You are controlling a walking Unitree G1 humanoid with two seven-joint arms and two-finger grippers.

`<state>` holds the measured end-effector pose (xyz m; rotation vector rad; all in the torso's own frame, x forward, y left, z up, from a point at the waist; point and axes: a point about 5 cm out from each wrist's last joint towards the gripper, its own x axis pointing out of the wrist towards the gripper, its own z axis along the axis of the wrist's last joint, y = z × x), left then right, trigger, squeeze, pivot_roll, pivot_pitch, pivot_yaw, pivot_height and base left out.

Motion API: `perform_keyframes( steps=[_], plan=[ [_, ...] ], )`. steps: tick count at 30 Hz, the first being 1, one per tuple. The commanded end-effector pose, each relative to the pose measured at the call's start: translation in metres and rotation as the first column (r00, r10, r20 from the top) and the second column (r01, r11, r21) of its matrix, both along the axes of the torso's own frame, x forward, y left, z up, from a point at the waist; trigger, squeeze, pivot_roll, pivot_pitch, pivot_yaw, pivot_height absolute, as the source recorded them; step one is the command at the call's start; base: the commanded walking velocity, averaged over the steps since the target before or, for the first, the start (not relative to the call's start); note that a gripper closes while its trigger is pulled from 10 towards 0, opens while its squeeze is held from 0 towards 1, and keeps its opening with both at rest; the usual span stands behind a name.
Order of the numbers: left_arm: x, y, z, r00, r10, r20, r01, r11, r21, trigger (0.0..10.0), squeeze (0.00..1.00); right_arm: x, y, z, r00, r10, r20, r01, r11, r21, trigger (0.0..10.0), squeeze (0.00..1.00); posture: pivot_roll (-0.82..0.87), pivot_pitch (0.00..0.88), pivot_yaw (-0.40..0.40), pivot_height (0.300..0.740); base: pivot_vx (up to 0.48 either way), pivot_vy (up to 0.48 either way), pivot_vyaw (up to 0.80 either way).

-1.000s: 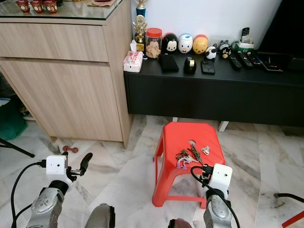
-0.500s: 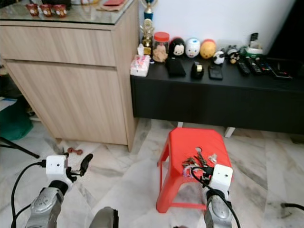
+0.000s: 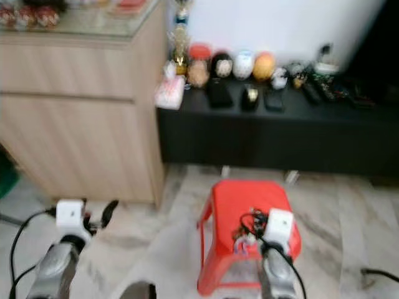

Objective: Hang keys on a hook

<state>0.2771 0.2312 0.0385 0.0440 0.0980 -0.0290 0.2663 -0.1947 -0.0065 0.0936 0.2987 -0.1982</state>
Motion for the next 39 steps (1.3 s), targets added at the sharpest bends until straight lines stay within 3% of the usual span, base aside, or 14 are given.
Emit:
perform_keyframes(
  steps=[1,11,15,23,28,29,31,34,35,36,37,39],
  plan=[
    [0.0,-0.007,-0.004,1.0,-0.014,-0.022,0.013,1.0,-0.022,10.0,0.0,-0.009,-0.012,-0.006,0.999,-0.034,-0.039,0.033,0.999,-0.013,10.0,0.0,0.12,0.03,-0.048,0.636,0.0,0.0,0.0],
    [0.002,-0.008,-0.004,0.999,-0.011,-0.032,0.01,0.999,-0.031,10.0,0.0,-0.006,-0.003,-0.011,0.988,0.096,-0.121,-0.101,0.994,-0.039,10.0,0.0,0.11,0.045,-0.049,0.636,0.0,0.0,0.0],
    [0.001,-0.008,-0.005,0.999,0.012,-0.032,-0.014,0.998,-0.06,10.0,0.0,-0.008,0.006,-0.02,0.939,0.238,-0.247,-0.274,0.954,-0.122,10.0,0.0,0.11,0.067,-0.047,0.636,0.0,0.0,0.0],
    [0.004,-0.006,0.0,1.0,0.011,-0.02,-0.012,0.999,-0.05,10.0,0.0,-0.003,0.009,-0.022,0.887,0.304,-0.347,-0.361,0.926,-0.111,10.0,0.0,0.12,0.097,-0.05,0.636,0.0,0.0,0.0],
    [0.007,-0.01,0.005,1.0,0.007,-0.004,-0.007,0.998,-0.065,10.0,0.0,0.01,0.008,-0.013,0.893,0.3,-0.334,-0.356,0.926,-0.121,10.0,0.0,0.13,0.115,-0.056,0.636,0.0,0.0,0.0],
    [0.007,-0.011,0.006,1.0,0.005,0.0,-0.005,0.998,-0.064,10.0,0.0,0.012,0.009,-0.011,0.896,0.303,-0.325,-0.355,0.928,-0.114,10.0,1.0,0.14,0.119,-0.059,0.636,0.0,0.0,0.0],
    [0.007,-0.011,0.007,1.0,0.006,0.004,-0.006,0.998,-0.065,10.0,0.0,0.016,0.012,-0.008,0.892,0.324,-0.315,-0.372,0.922,-0.108,10.0,1.0,0.14,0.127,-0.06,0.636,0.0,0.0,0.0],
    [0.007,-0.01,0.009,1.0,0.015,0.016,-0.013,0.997,-0.075,10.0,0.0,0.019,0.024,-0.007,0.855,0.413,-0.315,-0.452,0.89,-0.058,10.0,1.0,0.14,0.143,-0.062,0.636,0.0,0.0,0.0],
    [0.006,-0.011,0.009,1.0,0.023,0.013,-0.022,0.996,-0.087,10.0,0.0,0.018,0.022,-0.007,0.842,0.419,-0.341,-0.474,0.876,-0.094,10.0,0.78,0.15,0.16,-0.068,0.636,0.0,0.0,0.0],
    [0.006,-0.011,0.009,1.0,0.023,0.013,-0.022,0.996,-0.087,10.0,0.0,0.018,0.022,-0.007,0.842,0.419,-0.341,-0.474,0.876,-0.094,10.0,0.78,0.15,0.16,-0.068,0.636,0.0,0.0,0.0],
    [0.006,-0.011,0.01,0.999,0.025,0.019,-0.024,0.995,-0.095,10.0,0.0,0.02,0.022,-0.006,0.839,0.416,-0.35,-0.477,0.873,-0.106,10.0,0.0,0.15,0.168,-0.07,0.636,0.0,0.0,0.0],
    [0.004,-0.012,0.011,0.999,0.024,0.024,-0.022,0.995,-0.095,10.0,0.0,0.021,0.021,-0.005,0.84,0.415,-0.349,-0.476,0.873,-0.105,10.0,0.0,0.15,0.172,-0.072,0.636,0.0,0.0,0.0]
  ],
)
